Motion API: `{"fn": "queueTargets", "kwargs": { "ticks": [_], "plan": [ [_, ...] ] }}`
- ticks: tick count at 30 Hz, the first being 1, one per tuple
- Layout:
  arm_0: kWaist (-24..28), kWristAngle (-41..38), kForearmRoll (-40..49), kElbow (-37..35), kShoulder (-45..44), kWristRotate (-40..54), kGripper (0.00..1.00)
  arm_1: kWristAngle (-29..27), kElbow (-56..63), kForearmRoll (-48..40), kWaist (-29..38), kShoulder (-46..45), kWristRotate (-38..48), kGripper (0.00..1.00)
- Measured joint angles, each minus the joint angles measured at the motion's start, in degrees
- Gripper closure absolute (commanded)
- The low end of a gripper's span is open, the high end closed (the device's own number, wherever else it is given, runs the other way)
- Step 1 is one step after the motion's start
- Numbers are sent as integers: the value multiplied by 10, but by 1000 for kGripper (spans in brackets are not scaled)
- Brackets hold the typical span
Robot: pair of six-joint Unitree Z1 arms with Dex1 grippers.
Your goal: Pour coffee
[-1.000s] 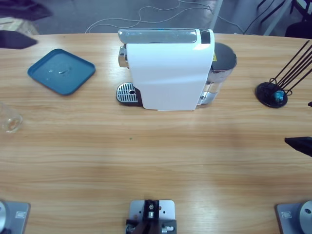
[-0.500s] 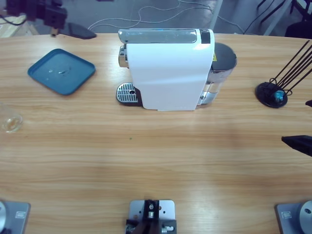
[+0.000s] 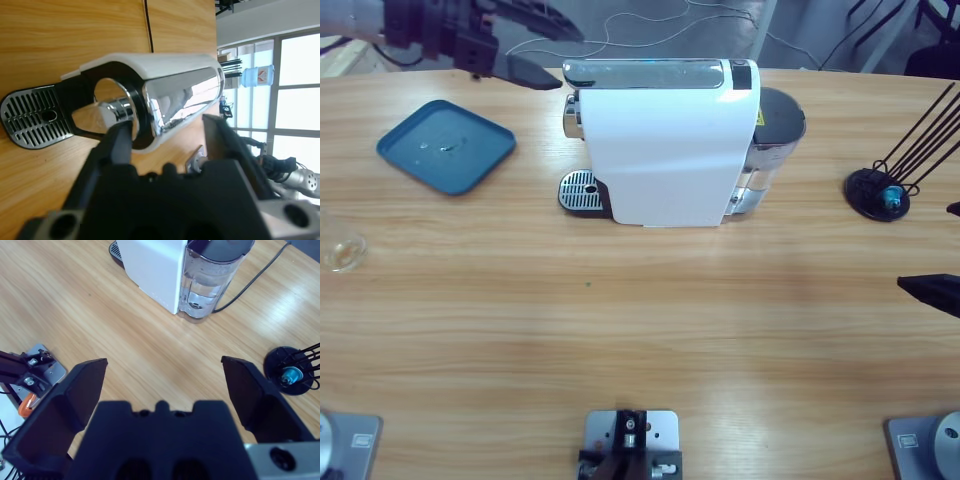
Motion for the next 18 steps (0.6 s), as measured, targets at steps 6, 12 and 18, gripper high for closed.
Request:
{"fn": "queueTargets", "kwargs": {
  "ticks": [6, 12, 18],
  "plan": [
    [-3, 0, -15, 0, 17, 5, 1000, 0, 0, 0, 0, 0, 0, 0],
    [-6, 10, -24, 0, 17, 26, 1000, 0, 0, 0, 0, 0, 0, 0],
    [-6, 15, -30, 0, 17, 34, 1000, 0, 0, 0, 0, 0, 0, 0]
  ]
}}
